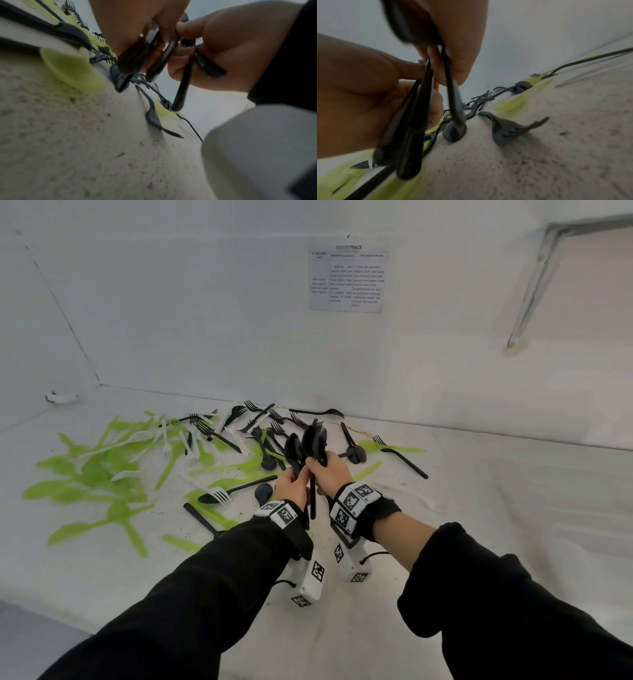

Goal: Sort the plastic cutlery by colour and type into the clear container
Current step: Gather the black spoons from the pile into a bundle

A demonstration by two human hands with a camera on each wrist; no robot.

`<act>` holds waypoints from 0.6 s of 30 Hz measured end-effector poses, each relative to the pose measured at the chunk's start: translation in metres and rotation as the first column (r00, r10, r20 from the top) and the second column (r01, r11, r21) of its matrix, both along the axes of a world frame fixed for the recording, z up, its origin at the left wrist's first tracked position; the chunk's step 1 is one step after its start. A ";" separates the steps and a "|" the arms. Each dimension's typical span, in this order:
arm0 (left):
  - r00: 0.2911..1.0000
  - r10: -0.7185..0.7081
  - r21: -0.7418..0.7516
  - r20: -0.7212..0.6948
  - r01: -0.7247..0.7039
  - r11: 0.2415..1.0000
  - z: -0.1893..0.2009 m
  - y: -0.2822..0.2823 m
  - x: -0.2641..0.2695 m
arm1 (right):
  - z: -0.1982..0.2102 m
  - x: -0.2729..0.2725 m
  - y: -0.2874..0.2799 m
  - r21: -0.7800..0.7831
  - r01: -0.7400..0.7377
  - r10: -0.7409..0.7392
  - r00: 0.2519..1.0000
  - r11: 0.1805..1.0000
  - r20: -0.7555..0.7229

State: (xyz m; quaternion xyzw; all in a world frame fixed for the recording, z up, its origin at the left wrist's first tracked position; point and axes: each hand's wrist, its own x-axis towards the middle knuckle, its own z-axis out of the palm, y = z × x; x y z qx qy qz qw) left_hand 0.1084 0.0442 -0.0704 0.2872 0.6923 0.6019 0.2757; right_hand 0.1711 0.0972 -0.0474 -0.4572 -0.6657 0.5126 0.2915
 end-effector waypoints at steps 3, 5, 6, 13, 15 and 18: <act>0.997 -0.038 -0.013 -0.064 0.037 0.999 -0.001 0.002 -0.001 | -0.002 -0.001 0.000 0.035 0.033 -0.034 0.998 0.999 0.045; 0.990 -0.107 -0.040 -0.091 0.103 0.994 -0.003 0.005 -0.001 | -0.001 0.001 -0.001 0.031 0.051 -0.052 0.998 0.998 0.020; 0.986 -0.142 -0.051 -0.092 0.138 0.989 -0.002 0.006 0.001 | -0.002 0.003 -0.001 0.028 0.067 -0.067 0.998 0.997 0.001; 0.937 -0.192 0.070 0.293 0.179 0.981 0.003 0.013 0.008 | -0.001 0.016 0.008 -0.049 0.195 -0.200 0.970 0.980 -0.136; 0.935 -0.171 0.063 0.310 0.160 0.985 0.000 0.015 0.009 | -0.003 0.017 0.012 -0.059 0.117 -0.123 0.984 0.991 -0.130; 0.937 -0.204 0.042 0.284 0.200 0.979 -0.002 0.015 0.015 | 0.001 0.026 0.012 -0.069 0.030 -0.038 0.993 0.997 -0.114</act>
